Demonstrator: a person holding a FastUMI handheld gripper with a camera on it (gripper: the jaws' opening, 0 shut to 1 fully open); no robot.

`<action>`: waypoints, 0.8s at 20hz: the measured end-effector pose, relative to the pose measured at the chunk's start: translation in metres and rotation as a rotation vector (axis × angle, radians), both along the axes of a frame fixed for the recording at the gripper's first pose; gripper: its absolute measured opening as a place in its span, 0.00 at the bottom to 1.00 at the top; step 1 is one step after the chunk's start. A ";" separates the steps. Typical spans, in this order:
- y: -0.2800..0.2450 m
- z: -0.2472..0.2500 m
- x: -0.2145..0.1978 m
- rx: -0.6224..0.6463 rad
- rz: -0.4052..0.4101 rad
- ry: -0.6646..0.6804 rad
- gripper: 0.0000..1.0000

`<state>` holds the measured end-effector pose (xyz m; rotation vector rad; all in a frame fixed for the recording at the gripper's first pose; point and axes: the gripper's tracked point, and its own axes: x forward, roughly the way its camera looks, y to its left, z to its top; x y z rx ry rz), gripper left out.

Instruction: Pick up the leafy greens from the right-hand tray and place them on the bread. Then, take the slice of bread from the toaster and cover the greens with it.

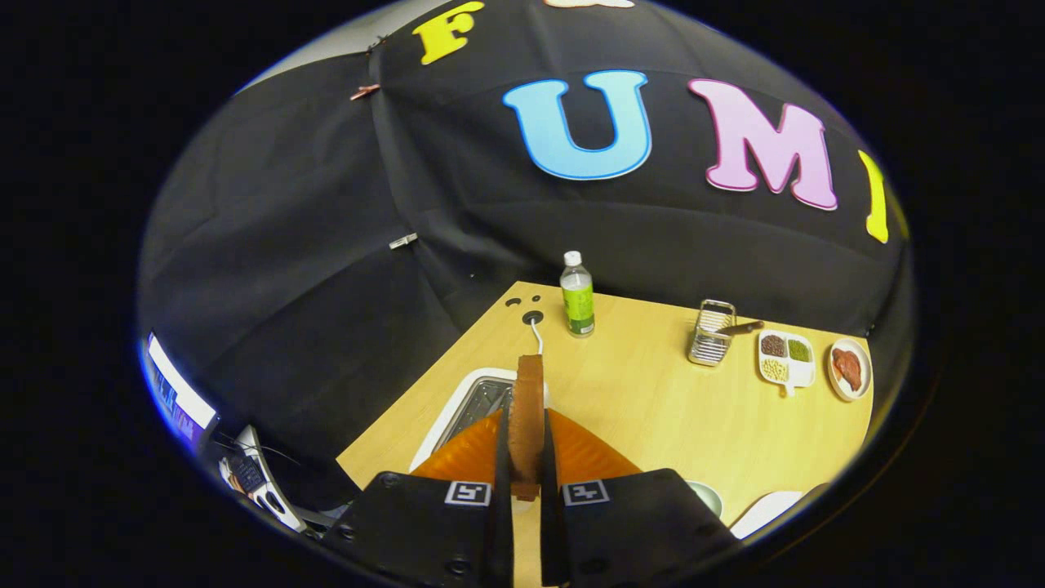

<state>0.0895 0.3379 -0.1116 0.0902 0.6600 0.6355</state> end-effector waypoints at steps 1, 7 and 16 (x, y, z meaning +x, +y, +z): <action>-0.014 -0.003 0.002 0.007 -0.019 0.006 0.17; -0.091 -0.063 -0.008 0.034 -0.143 0.145 0.17; -0.118 -0.162 -0.015 0.119 -0.239 0.331 0.17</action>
